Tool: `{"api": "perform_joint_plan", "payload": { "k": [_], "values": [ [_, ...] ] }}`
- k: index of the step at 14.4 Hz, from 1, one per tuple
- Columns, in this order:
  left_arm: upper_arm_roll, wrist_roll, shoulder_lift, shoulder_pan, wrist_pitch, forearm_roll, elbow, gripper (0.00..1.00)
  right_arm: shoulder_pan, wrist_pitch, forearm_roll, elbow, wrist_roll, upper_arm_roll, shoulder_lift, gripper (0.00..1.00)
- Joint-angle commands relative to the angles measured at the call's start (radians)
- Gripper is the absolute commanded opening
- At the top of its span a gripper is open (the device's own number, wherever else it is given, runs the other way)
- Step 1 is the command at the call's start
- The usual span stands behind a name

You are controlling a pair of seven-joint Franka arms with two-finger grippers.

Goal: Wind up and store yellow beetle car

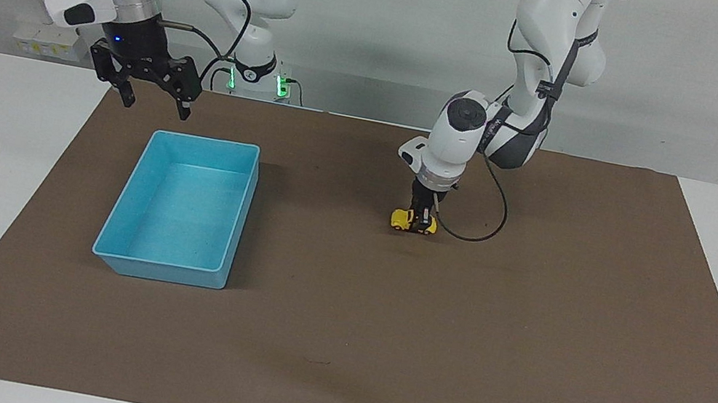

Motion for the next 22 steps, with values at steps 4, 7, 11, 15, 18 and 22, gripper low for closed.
{"api": "perform_joint_plan", "payload": {
  "k": [4, 7, 11, 15, 18, 22],
  "values": [
    [0.012, 0.088, -0.002, 0.061, 0.024, -0.004, -0.036, 0.00, -0.010, -0.016, 0.015, -0.001, 0.008, 0.006, -0.010, 1.00],
    [0.012, 0.145, -0.008, 0.110, 0.037, -0.004, -0.065, 0.00, -0.010, -0.016, 0.015, -0.001, 0.008, 0.006, -0.010, 1.00],
    [0.014, 0.214, -0.009, 0.166, 0.035, -0.004, -0.081, 0.00, -0.010, -0.016, 0.015, -0.001, 0.008, 0.006, -0.010, 1.00],
    [0.014, 0.283, -0.009, 0.226, 0.032, -0.004, -0.087, 0.00, -0.010, -0.016, 0.015, -0.001, 0.008, 0.006, -0.010, 1.00],
    [0.015, 0.347, -0.008, 0.280, 0.024, -0.004, -0.087, 0.00, -0.010, -0.016, 0.015, -0.001, 0.008, 0.006, -0.010, 1.00],
    [0.017, 0.427, -0.005, 0.355, 0.020, -0.004, -0.087, 0.00, -0.010, -0.016, 0.014, -0.001, 0.008, 0.006, -0.010, 1.00]
  ]
}}
